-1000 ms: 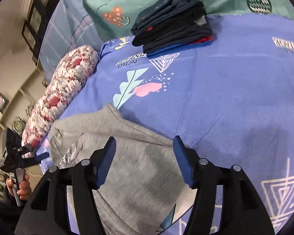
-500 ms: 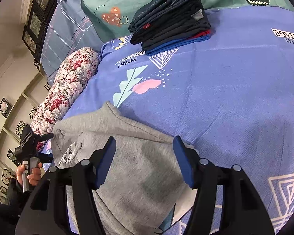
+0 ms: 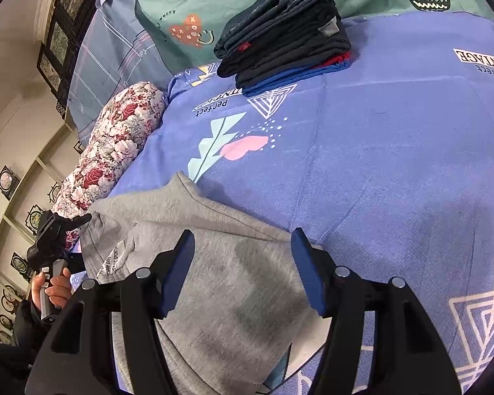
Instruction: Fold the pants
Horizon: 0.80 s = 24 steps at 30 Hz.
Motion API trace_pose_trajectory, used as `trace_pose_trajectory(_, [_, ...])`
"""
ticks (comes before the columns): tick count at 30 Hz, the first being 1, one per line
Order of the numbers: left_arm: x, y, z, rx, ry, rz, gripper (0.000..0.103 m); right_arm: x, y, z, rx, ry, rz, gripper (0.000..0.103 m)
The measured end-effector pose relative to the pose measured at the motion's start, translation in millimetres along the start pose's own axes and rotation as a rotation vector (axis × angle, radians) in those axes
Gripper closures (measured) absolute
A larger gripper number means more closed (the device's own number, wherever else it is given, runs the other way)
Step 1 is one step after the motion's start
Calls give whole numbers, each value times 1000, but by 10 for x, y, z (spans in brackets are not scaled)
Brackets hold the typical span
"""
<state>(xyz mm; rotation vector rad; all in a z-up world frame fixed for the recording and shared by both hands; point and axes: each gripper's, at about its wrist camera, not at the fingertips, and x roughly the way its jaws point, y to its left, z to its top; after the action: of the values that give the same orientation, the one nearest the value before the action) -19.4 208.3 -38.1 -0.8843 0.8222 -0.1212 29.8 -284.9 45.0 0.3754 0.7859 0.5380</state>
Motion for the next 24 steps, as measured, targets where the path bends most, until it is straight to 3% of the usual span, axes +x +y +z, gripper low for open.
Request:
trace_pose_trajectory(3, [-218,-443,-149,178,-57,-21,81,-94,-49,8,23,-28,-4,41])
trace_pose_trajectory(6, [-453,-1270,-567,485,-65,-77,84,-271,-141,44,64,-78,3,41])
trace_pose_trajectory(9, [-441,-1929,-1174,739,43,-177,84,-491,-202,83,91,-135,-1,41])
trace_pose_trajectory(12, [56,-2202,-1759,924,269,-184,74,-662,-212,87,103,-162,9,41])
trace_pose_trajectory(15, [751,-2056,-2001,913,540,-108,68,-707,-232,19,126,-122,44,28])
trace_pose_trajectory(17, [685,-2049,-1902,878,529,-183,56,-684,-224,-46,139,-68,80,21])
trace_pose_trajectory(19, [570,-2065,-1836,855,564,-259,10,-665,-205,-122,158,-13,142,19])
trace_pose_trajectory(21, [381,-2099,-1806,896,518,-286,3,-628,-180,-196,188,49,189,18])
trace_pose_trajectory(24, [223,-2114,-1721,936,474,-293,2,-602,-126,-270,202,102,245,16])
